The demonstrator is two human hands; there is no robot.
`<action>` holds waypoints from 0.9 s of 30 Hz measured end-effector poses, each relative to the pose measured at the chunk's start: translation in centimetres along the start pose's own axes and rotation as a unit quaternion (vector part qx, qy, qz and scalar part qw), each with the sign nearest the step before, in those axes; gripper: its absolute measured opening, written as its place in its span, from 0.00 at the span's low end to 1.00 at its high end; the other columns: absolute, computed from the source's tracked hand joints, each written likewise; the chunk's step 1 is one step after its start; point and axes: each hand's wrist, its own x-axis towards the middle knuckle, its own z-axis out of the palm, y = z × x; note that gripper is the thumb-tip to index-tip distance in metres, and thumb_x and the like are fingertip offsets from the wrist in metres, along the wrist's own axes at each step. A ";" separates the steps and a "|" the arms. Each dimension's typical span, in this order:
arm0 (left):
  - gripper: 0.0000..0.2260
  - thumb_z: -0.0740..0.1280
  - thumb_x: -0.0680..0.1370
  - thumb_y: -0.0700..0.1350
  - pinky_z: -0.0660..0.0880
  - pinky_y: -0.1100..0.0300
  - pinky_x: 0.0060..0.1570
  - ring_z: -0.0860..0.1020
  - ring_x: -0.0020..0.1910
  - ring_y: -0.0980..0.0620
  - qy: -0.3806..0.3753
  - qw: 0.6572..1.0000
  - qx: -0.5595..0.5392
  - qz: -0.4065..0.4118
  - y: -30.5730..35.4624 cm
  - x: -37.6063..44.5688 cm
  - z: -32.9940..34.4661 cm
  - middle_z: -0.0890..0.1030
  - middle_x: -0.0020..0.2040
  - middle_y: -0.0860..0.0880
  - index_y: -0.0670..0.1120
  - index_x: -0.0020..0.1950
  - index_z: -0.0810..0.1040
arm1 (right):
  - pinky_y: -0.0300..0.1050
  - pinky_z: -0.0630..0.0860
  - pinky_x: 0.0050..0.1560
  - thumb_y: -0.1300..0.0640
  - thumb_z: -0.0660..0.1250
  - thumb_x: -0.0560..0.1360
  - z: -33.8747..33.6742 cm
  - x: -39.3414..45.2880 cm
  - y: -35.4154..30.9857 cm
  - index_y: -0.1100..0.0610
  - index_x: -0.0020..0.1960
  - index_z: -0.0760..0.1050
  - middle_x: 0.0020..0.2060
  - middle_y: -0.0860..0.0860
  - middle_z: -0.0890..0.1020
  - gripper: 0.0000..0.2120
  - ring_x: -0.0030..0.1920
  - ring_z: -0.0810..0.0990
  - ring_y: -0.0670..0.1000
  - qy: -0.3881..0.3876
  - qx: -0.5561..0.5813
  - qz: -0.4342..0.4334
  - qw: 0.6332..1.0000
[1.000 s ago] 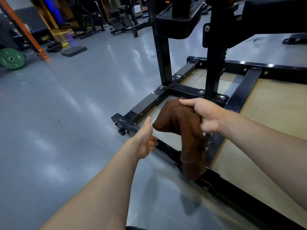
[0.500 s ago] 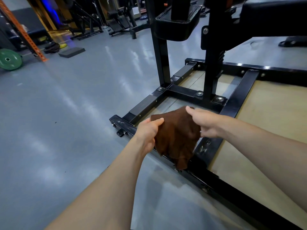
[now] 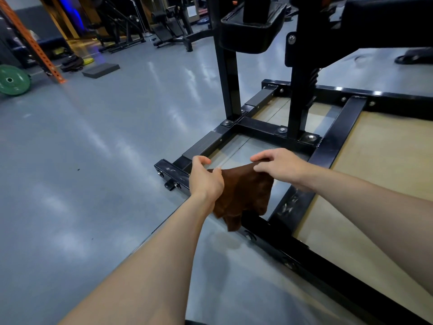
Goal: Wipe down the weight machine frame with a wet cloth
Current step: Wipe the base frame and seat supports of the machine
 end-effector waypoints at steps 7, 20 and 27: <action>0.20 0.69 0.79 0.36 0.83 0.54 0.46 0.81 0.49 0.45 -0.208 0.972 0.109 -0.010 0.3 -0.9 -0.3 0.77 0.54 0.45 0.51 0.67 0.68 | 0.50 0.66 0.63 0.60 0.66 0.80 0.9 0.1 0.4 0.44 0.64 0.76 0.56 0.47 0.72 0.16 0.64 0.71 0.54 0.034 -0.287 -0.084 0.953; 0.14 0.66 0.83 0.58 0.75 0.61 0.40 0.80 0.46 0.52 -0.127 0.990 0.015 0.056 0.8 -0.9 -0.9 0.81 0.49 0.48 0.48 0.58 0.76 | 0.50 0.78 0.53 0.48 0.72 0.78 -1.5 -0.5 -0.8 0.58 0.48 0.86 0.47 0.57 0.87 0.12 0.50 0.84 0.54 0.097 0.005 -0.045 0.994; 0.13 0.69 0.81 0.58 0.84 0.52 0.48 0.84 0.49 0.48 -0.144 0.984 -0.106 -0.011 1.7 -1.0 -0.5 0.84 0.53 0.47 0.50 0.57 0.77 | 0.47 0.85 0.43 0.45 0.66 0.83 -1.8 -0.6 -0.9 0.49 0.58 0.82 0.47 0.49 0.87 0.10 0.47 0.87 0.50 0.060 0.131 -0.030 0.989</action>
